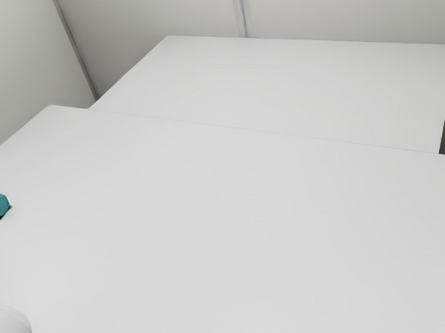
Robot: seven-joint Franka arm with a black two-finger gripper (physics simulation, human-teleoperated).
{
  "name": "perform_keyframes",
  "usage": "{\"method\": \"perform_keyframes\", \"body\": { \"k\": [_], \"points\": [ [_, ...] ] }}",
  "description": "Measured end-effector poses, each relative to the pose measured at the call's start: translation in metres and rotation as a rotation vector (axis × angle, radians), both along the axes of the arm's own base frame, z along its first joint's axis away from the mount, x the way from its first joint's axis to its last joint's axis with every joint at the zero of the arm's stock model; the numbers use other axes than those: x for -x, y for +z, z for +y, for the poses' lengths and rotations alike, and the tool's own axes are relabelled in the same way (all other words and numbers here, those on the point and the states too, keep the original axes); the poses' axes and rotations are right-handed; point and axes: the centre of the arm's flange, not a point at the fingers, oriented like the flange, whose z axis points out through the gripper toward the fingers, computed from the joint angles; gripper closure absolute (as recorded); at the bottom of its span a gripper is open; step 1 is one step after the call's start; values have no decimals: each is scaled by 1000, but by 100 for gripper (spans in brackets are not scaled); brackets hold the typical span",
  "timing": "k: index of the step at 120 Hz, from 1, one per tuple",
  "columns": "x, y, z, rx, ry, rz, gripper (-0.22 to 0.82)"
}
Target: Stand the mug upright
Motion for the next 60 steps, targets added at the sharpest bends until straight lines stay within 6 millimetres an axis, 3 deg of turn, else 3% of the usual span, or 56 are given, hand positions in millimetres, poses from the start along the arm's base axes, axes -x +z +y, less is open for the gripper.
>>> {"method": "perform_keyframes", "body": {
  "k": [34,60],
  "points": [
    [-10,-9,-22,19,-35,4,8],
    [-26,15,-27,-33,-59,4,50]
  ]
}}
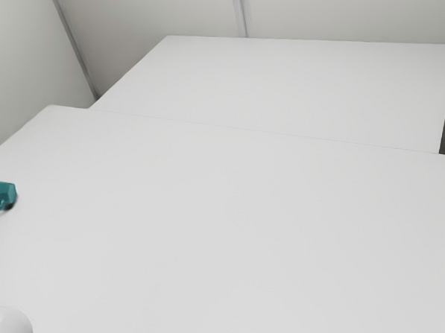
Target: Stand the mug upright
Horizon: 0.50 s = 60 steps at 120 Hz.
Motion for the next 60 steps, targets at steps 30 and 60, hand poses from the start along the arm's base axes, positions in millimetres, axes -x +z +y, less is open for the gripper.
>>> {"method": "perform_keyframes", "body": {
  "k": [30,60],
  "points": [
    [-24,36,-5,-68,-27,-2,72],
    [-36,55,-12,-96,-30,13,77]
  ]
}}
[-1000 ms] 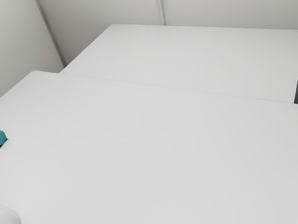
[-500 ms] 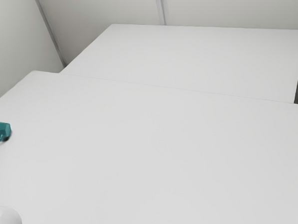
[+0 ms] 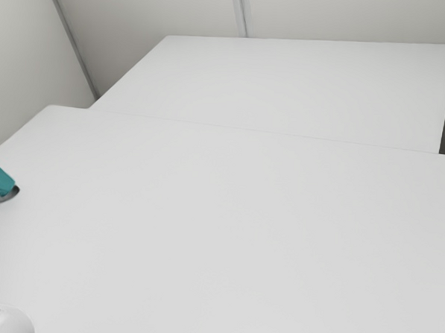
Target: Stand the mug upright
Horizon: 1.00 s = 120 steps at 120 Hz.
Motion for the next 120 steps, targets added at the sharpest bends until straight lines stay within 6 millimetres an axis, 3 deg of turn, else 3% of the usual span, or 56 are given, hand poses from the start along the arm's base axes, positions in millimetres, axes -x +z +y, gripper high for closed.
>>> {"method": "perform_keyframes", "body": {
  "k": [14,24,41,62,75,94,120],
  "points": [
    [-10,19,-6,-26,-8,5,78],
    [-27,34,-28,-53,-32,51,78],
    [-70,68,-98,-94,-86,129,79],
    [-101,89,-170,-126,-107,220,79],
    [-130,103,-217,-166,-149,276,79],
    [-177,116,-301,-219,-242,363,79],
    [-213,121,-394,-259,-302,475,79]
  ]
}}
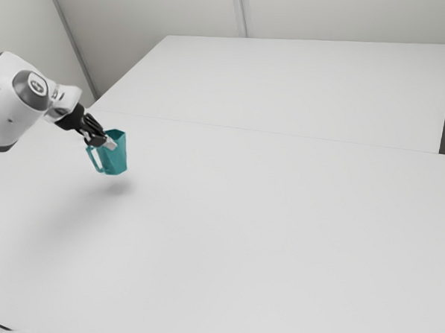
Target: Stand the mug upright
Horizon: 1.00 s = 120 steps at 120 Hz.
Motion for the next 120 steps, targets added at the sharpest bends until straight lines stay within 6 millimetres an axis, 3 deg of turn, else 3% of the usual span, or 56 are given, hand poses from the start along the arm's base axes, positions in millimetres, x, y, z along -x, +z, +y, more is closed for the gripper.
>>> {"method": "perform_keyframes", "body": {
  "k": [38,48,61,84,120],
  "points": [
    [-27,-8,-127,-23,-13,122,79],
    [-31,-9,-152,-39,-8,144,79],
    [-35,-16,-166,-45,28,173,79],
    [-37,-24,-173,-47,109,216,79],
    [-37,-27,-214,-31,183,274,79]
  ]
}}
